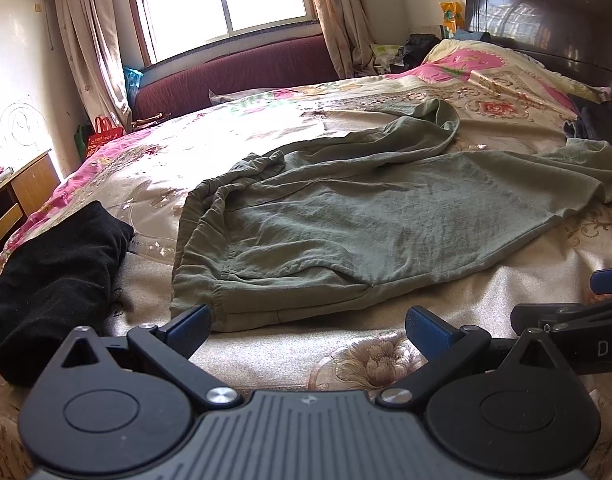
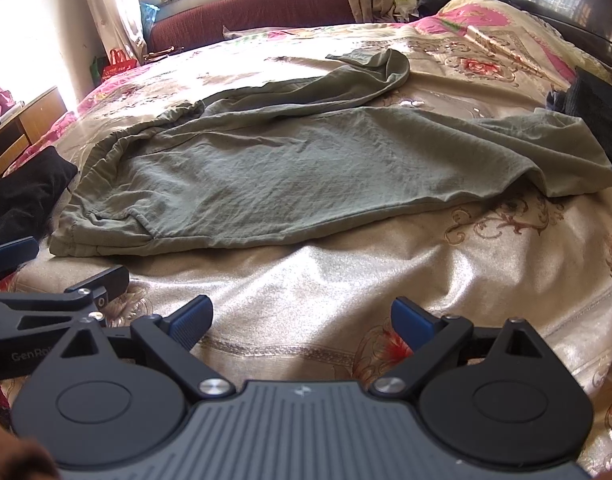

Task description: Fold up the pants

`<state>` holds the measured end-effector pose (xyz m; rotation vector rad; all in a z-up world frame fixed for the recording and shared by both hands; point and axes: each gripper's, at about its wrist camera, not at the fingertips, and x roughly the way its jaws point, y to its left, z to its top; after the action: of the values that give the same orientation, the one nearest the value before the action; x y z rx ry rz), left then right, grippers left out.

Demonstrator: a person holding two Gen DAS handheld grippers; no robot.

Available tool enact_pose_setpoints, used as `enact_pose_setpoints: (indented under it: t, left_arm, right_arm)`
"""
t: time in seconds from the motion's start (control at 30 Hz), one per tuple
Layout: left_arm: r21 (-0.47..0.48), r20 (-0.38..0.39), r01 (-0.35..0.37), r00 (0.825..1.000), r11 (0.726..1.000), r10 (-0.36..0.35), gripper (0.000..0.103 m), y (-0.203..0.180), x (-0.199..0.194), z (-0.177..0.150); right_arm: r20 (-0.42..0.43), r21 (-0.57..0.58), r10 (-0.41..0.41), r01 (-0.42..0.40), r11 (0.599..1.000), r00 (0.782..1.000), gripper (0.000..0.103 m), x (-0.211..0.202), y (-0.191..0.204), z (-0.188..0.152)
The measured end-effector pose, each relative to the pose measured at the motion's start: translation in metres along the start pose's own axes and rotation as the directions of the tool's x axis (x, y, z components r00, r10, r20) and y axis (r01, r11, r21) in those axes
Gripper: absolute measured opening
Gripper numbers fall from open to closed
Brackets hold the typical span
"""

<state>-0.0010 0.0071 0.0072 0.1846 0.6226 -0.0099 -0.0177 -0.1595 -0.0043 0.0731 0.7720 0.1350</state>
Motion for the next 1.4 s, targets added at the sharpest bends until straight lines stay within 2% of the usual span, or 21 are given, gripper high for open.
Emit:
enact_pose_setpoints:
  t: [0.17, 0.4, 0.5, 0.63, 0.7, 0.73, 0.77, 0.8, 0.87, 1.03, 1.13, 1.2, 1.4]
  left_arm:
    - [-0.042, -0.004, -0.05, 0.999, 0.998, 0.05, 0.103, 0.021, 0.009, 0.004]
    - [-0.096, -0.05, -0.118, 0.992, 0.988, 0.114, 0.103, 0.057, 0.036, 0.008]
    - [-0.118, -0.079, -0.094, 0.993, 0.989, 0.086, 0.103, 0.068, 0.048, 0.01]
    - [-0.056, -0.106, -0.057, 0.993, 0.997, 0.051, 0.103, 0.065, 0.066, 0.012]
    - [-0.03, -0.116, -0.038, 0.993, 0.999, 0.035, 0.092, 0.062, 0.069, 0.011]
    - [-0.017, -0.124, -0.028, 0.992, 0.999, 0.025, 0.081, 0.061, 0.071, 0.01]
    - [-0.007, -0.132, -0.025, 0.991, 1.0, 0.024, 0.074, 0.06, 0.073, 0.01]
    - [0.006, -0.134, -0.029, 0.991, 1.0, 0.03, 0.07, 0.06, 0.073, 0.009]
    - [0.022, -0.135, -0.031, 0.99, 0.999, 0.033, 0.056, 0.063, 0.074, 0.01]
    - [0.015, -0.148, 0.001, 0.989, 1.0, 0.001, 0.038, 0.081, 0.076, 0.011]
    - [0.002, -0.15, 0.022, 0.988, 1.0, -0.022, 0.038, 0.092, 0.075, 0.008]
    - [0.015, -0.145, 0.017, 0.989, 1.0, -0.015, 0.036, 0.096, 0.072, 0.006]
    - [0.048, -0.161, -0.033, 0.986, 0.998, 0.04, 0.035, 0.125, 0.063, -0.003]
  right_arm:
    - [0.017, -0.041, 0.015, -0.014, 0.999, 1.0, 0.096, 0.007, 0.003, 0.007]
    - [0.05, -0.135, 0.038, -0.031, 0.99, 0.998, 0.095, 0.021, 0.014, 0.019]
    - [0.059, -0.214, 0.065, -0.051, 0.976, 0.996, 0.095, 0.029, 0.025, 0.023]
    - [0.042, -0.343, 0.113, -0.092, 0.935, 0.993, 0.093, 0.044, 0.046, 0.028]
    - [0.046, -0.424, 0.125, -0.094, 0.901, 0.991, 0.089, 0.051, 0.057, 0.03]
    - [0.051, -0.458, 0.126, -0.089, 0.884, 0.991, 0.088, 0.054, 0.062, 0.031]
    - [0.054, -0.486, 0.123, -0.082, 0.87, 0.991, 0.086, 0.058, 0.066, 0.032]
    - [0.05, -0.51, 0.12, -0.078, 0.857, 0.992, 0.082, 0.063, 0.069, 0.033]
    - [0.028, -0.54, 0.125, -0.09, 0.837, 0.992, 0.073, 0.072, 0.074, 0.037]
    - [-0.054, -0.585, 0.155, -0.157, 0.796, 0.986, 0.022, 0.08, 0.091, 0.037]
    - [-0.079, -0.59, 0.15, -0.168, 0.79, 0.986, 0.014, 0.079, 0.102, 0.037]
    - [-0.106, -0.568, 0.166, -0.197, 0.799, 0.98, 0.013, 0.078, 0.108, 0.039]
    - [-0.163, -0.571, 0.239, -0.289, 0.768, 0.957, 0.012, 0.066, 0.135, 0.033]
